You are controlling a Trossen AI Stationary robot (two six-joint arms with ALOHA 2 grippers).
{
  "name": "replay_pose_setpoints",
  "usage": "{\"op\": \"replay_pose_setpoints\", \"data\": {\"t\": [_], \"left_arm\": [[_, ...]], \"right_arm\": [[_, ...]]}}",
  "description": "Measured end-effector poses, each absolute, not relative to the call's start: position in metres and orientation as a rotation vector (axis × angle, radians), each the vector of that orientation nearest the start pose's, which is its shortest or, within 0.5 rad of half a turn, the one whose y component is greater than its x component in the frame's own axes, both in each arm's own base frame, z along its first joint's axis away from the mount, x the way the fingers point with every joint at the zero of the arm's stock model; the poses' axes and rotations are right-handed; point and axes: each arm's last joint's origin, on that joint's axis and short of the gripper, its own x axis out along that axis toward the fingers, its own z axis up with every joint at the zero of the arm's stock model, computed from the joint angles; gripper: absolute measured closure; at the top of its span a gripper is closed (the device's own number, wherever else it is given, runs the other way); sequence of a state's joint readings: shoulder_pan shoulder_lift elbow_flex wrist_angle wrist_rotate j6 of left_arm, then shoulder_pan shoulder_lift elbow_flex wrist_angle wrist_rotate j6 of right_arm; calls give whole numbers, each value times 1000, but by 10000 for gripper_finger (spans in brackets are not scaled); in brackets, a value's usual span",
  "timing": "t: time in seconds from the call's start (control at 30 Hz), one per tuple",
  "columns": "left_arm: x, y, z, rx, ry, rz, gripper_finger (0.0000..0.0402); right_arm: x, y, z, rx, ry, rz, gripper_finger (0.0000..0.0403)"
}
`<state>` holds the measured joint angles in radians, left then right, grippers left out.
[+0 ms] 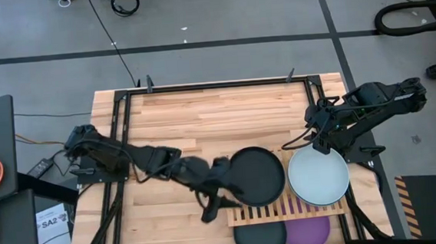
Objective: Place and stack plates onto a shelf
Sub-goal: Stack the black plate on top of the black plate
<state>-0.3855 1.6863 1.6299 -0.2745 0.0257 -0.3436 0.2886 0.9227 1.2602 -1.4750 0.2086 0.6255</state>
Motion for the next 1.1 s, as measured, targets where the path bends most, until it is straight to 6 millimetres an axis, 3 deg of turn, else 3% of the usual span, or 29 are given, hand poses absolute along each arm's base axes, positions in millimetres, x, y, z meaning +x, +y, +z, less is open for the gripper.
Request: {"op": "replay_pose_setpoints", "data": {"t": [0.2,0.5,0.83,1.1], "left_arm": [[354,-173,387,-256,302,-390,210],[356,-202,372,-201,281,-312,210],[377,-257,321,-178,215,-322,210],[380,-290,289,-164,173,-302,210]], "right_arm": [[109,26,364,281,1072,-271,171],[112,27,366,293,1045,-262,171],[116,28,367,304,1005,-253,171],[119,29,367,301,1010,-255,171]]}}
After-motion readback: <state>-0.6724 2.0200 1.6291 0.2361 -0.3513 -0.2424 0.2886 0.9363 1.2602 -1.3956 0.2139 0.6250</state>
